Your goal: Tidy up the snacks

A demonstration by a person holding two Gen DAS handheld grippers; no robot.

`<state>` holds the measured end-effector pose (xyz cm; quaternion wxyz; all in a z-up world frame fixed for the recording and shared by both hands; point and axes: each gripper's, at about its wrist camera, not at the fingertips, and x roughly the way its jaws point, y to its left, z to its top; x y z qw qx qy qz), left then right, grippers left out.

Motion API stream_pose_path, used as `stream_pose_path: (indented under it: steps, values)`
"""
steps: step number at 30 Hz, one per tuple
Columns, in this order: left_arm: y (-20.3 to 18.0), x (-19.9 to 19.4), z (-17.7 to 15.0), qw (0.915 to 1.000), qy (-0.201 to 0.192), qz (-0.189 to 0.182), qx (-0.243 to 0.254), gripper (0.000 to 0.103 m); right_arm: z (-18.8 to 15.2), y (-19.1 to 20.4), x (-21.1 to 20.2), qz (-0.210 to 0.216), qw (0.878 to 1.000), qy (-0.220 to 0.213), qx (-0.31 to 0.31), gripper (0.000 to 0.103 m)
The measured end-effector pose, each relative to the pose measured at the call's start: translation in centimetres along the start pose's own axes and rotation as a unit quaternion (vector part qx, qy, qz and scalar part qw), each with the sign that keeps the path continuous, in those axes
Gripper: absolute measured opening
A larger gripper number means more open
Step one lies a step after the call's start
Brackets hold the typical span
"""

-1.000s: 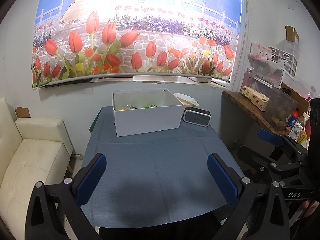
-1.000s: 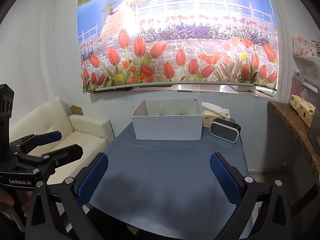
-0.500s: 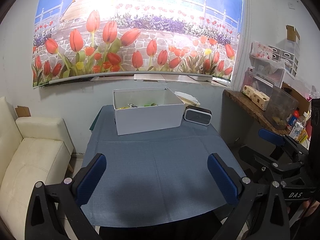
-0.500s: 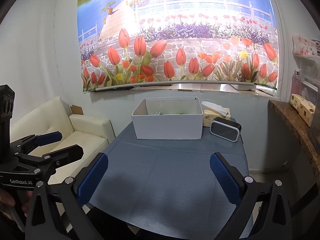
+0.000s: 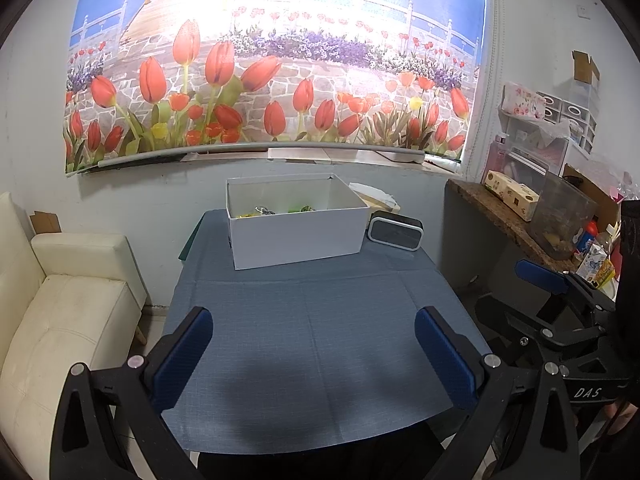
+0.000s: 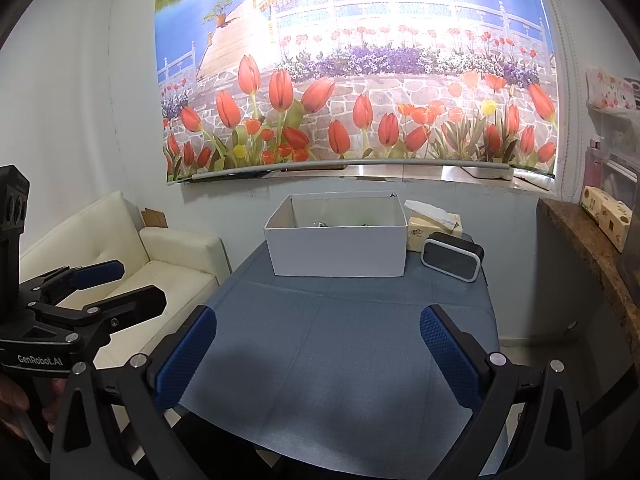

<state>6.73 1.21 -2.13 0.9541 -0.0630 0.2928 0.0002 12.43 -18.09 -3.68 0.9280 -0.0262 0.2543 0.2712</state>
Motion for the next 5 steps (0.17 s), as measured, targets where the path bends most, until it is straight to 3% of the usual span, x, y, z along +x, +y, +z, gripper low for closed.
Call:
stream_pose_path:
  steps: [5]
  values:
    - [0.26,-0.15,0.09,1.0,-0.005,-0.002,-0.001,0.103,0.01,0.1,0.0,0.001,1.0,0.001,-0.001,0.103]
